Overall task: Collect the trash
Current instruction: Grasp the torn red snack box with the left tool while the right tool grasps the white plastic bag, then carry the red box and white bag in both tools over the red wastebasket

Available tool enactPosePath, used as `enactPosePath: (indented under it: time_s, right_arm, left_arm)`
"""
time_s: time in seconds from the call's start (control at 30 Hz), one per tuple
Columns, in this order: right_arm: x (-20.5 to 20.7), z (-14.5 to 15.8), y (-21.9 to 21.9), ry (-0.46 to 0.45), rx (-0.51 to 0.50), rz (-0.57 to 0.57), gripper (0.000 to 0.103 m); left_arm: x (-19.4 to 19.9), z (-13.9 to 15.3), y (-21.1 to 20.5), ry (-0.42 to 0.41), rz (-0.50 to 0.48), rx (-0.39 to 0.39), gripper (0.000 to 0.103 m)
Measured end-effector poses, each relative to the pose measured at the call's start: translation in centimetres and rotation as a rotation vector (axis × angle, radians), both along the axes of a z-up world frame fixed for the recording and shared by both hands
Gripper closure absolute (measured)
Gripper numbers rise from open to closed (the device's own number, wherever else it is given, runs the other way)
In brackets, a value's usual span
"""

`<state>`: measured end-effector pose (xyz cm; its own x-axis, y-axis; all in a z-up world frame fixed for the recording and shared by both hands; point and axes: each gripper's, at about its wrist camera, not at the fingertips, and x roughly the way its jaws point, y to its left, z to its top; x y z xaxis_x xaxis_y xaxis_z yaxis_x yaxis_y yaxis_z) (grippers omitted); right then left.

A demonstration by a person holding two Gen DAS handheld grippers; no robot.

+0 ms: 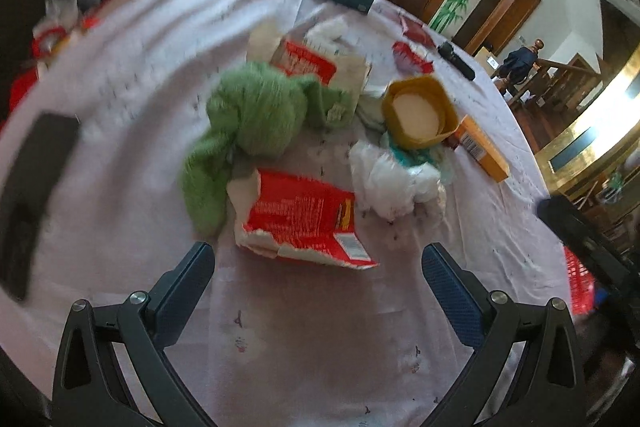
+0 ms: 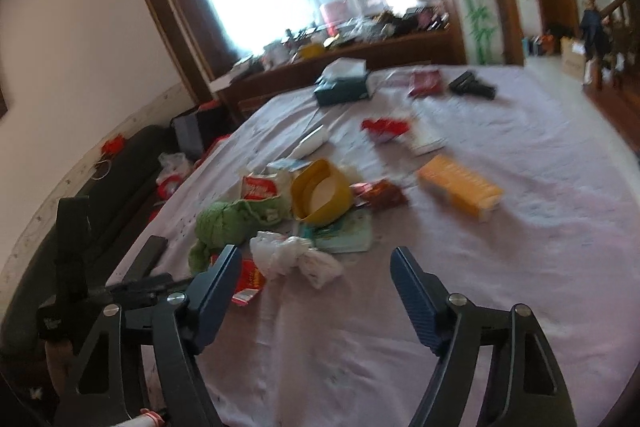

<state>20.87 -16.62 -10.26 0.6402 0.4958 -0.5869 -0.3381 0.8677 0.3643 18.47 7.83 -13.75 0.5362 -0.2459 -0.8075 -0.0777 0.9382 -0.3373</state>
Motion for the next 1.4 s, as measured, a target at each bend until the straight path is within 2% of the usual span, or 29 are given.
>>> enactPosePath:
  time_s: [0.2,0.23,0.3,0.33,0.37,0.4,0.47,0.53,0.6,0.7,0.73,0.87,1.0,1.2,1.4]
  right_arm:
    - [5.0,-3.6,3.6,0.094,-0.012,0.088,0.029]
    - [5.5,-4.0,3.8,0.110,-0.015,0.102,0.030]
    - [6.4,-5.1,4.8,0.139,-0.024,0.142,0.033]
    - [6.6,-5.6,5.1,0.157,-0.026,0.150,0.040]
    - [6.7,-6.0,5.2,0.176,-0.026,0.157,0.044]
    - [6.7,-6.2,5.3,0.184,-0.020,0.168,0.054]
    - [6.3,-6.2,5.2,0.178,-0.017,0.174,0.056]
    - [5.9,-5.9,5.2,0.171,-0.023,0.180,0.064]
    - [5.5,-5.8,5.1,0.170,-0.030,0.189,0.067]
    - [4.7,-5.4,4.7,0.163,-0.026,0.187,0.070]
    - [4.2,-5.3,4.3,0.161,-0.015,0.183,0.071]
    - [2.3,-3.8,2.5,0.126,0.026,0.150,0.073]
    - [0.1,-2.1,-0.1,0.082,0.049,0.098,0.075]
    - [-4.7,1.1,-5.8,0.000,0.094,-0.034,0.075]
    - [-10.9,5.8,-12.6,-0.133,0.117,-0.222,0.075]
  left_arm:
    - [0.6,-1.1,0.7,0.059,0.015,-0.111,0.001]
    - [0.8,-1.3,1.0,0.062,0.030,-0.120,0.004]
    - [1.5,-1.5,1.4,0.084,0.058,-0.117,0.017]
    - [1.8,-1.7,1.7,0.099,0.071,-0.126,0.025]
    - [2.0,-1.9,1.8,0.113,0.079,-0.125,0.030]
    - [2.2,-2.0,2.0,0.118,0.083,-0.122,0.032]
    - [2.2,-2.0,2.0,0.117,0.086,-0.092,0.048]
    - [2.1,-2.1,1.9,0.115,0.078,-0.069,0.053]
    - [1.7,-2.1,1.8,0.108,0.082,-0.059,0.057]
    - [1.1,-2.0,2.2,0.105,0.072,-0.108,0.075]
    - [1.0,-1.9,2.2,0.106,0.065,-0.123,0.102]
    - [0.1,-1.5,1.3,0.088,0.040,-0.095,0.101]
    - [-0.8,-0.4,-0.6,0.058,-0.009,-0.106,0.101]
    - [-2.0,3.1,-5.2,-0.026,-0.127,-0.109,0.101]
    - [-3.8,8.0,-12.6,-0.128,-0.303,-0.104,0.101]
